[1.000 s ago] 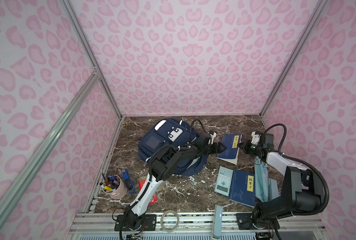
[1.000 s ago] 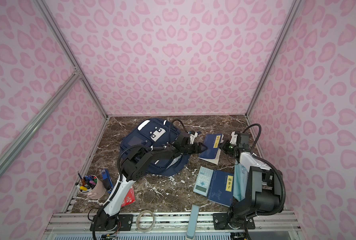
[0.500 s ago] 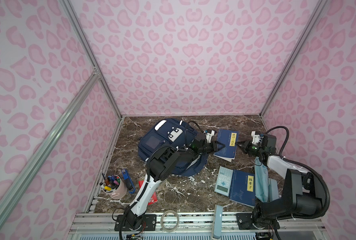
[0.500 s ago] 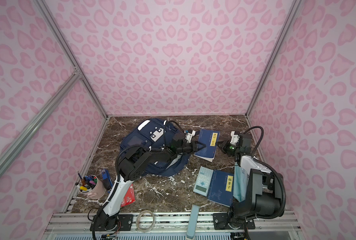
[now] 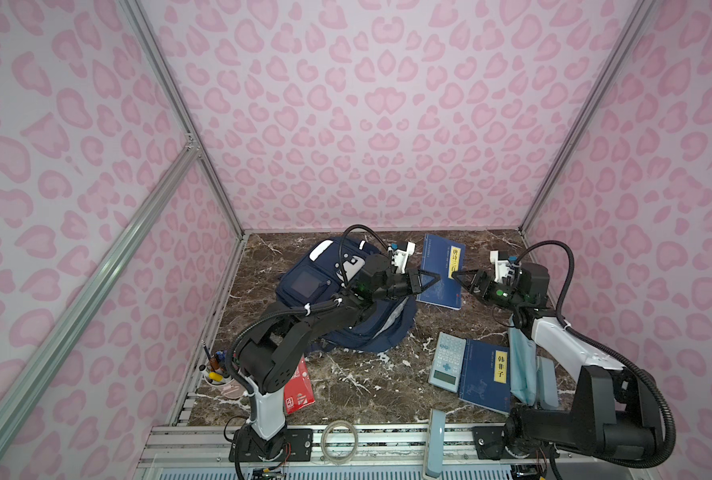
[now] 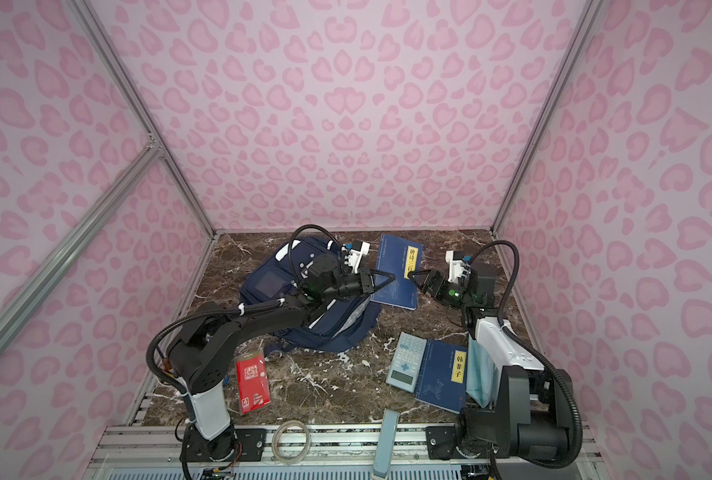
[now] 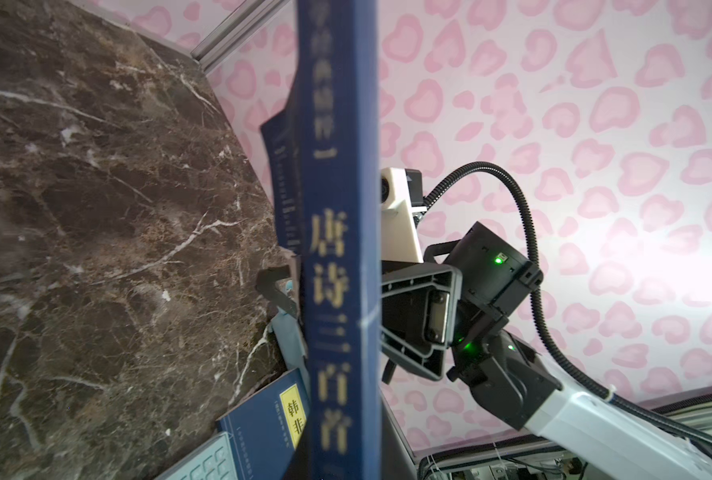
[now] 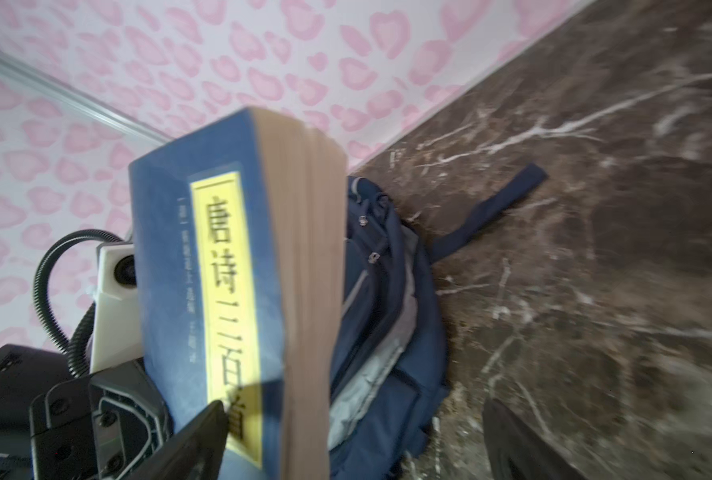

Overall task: Pack the student bag
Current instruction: 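Grasp the blue book's edge with the right gripper and lift it upright, then carry the book over the backpack with right gripper while left grips the opening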

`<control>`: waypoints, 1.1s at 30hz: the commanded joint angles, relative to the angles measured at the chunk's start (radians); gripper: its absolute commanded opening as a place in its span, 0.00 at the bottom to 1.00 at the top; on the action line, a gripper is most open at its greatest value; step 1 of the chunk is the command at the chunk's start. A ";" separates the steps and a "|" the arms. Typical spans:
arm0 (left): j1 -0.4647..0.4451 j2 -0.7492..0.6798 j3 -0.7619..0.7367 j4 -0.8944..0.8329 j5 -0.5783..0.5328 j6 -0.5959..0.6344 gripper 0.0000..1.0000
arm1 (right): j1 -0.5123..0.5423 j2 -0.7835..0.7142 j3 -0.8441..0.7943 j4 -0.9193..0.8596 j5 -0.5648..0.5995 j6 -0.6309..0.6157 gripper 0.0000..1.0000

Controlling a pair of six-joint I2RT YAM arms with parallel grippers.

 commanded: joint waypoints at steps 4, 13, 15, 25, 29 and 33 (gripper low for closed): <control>-0.001 -0.111 -0.078 0.100 0.006 -0.026 0.03 | 0.056 -0.029 -0.032 0.289 -0.070 0.159 0.80; 0.000 -0.154 -0.114 0.077 -0.007 -0.015 0.03 | 0.065 -0.073 -0.092 0.383 -0.095 0.236 0.16; -0.001 -0.163 -0.117 0.052 -0.022 -0.004 0.06 | 0.065 -0.093 -0.100 0.360 -0.086 0.222 0.07; 0.005 -0.210 -0.153 -0.147 -0.162 0.097 0.69 | 0.064 -0.133 -0.100 0.254 -0.070 0.162 0.00; 0.001 -0.288 -0.134 -0.533 -0.432 0.308 0.68 | 0.058 -0.165 -0.057 -0.002 0.021 0.024 0.00; 0.001 -0.300 -0.131 -0.807 -0.652 0.520 0.64 | 0.048 -0.176 -0.036 -0.198 0.100 -0.096 0.00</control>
